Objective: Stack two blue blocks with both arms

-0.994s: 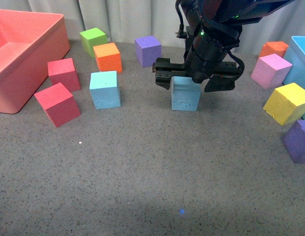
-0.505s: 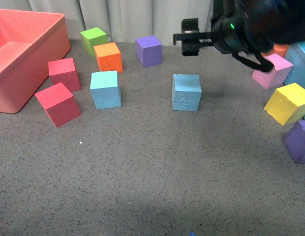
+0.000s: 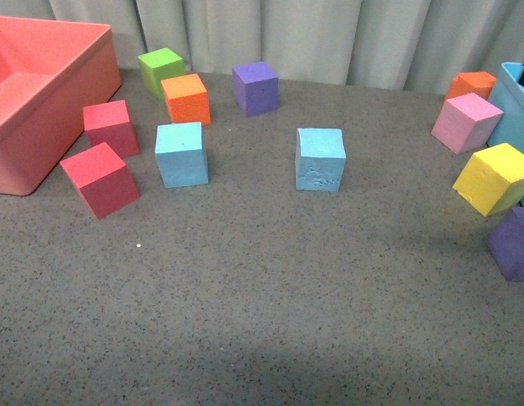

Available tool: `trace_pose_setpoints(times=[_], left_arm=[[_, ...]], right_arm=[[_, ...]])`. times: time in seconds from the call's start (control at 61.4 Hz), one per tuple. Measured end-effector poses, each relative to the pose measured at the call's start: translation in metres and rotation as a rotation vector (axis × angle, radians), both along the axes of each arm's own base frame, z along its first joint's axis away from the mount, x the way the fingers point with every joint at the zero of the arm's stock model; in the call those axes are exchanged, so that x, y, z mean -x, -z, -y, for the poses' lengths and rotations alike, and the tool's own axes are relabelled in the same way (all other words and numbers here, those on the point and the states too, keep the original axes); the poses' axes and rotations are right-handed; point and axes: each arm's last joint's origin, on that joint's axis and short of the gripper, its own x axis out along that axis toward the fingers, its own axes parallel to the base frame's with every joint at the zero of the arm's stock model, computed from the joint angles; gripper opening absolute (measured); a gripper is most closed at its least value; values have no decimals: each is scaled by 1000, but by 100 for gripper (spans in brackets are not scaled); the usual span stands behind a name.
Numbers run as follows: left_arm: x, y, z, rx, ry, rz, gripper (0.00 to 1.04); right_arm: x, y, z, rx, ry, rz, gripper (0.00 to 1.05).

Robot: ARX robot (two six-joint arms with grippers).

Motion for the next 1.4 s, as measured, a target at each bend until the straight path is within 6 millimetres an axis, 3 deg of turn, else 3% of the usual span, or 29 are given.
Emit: trace_pose_setpoints(times=[0.114,0.277,0.603,0.912,1.401], left_arm=[[0,0,0,0,0,0,98],[0,0,0,0,0,0,98],[0,0,0,0,0,0,98],[0,0,0,0,0,0,98],[0,0,0,0,0,0,98]], right_arm=[[23,-12,10,-8,3,41,1],[52,-10,22,-5,10,25,1],[90,-10,39,-8,2,23,1],[119,-11,41,-8,8,28,1],[141,-16,41,-8,8,44,1]])
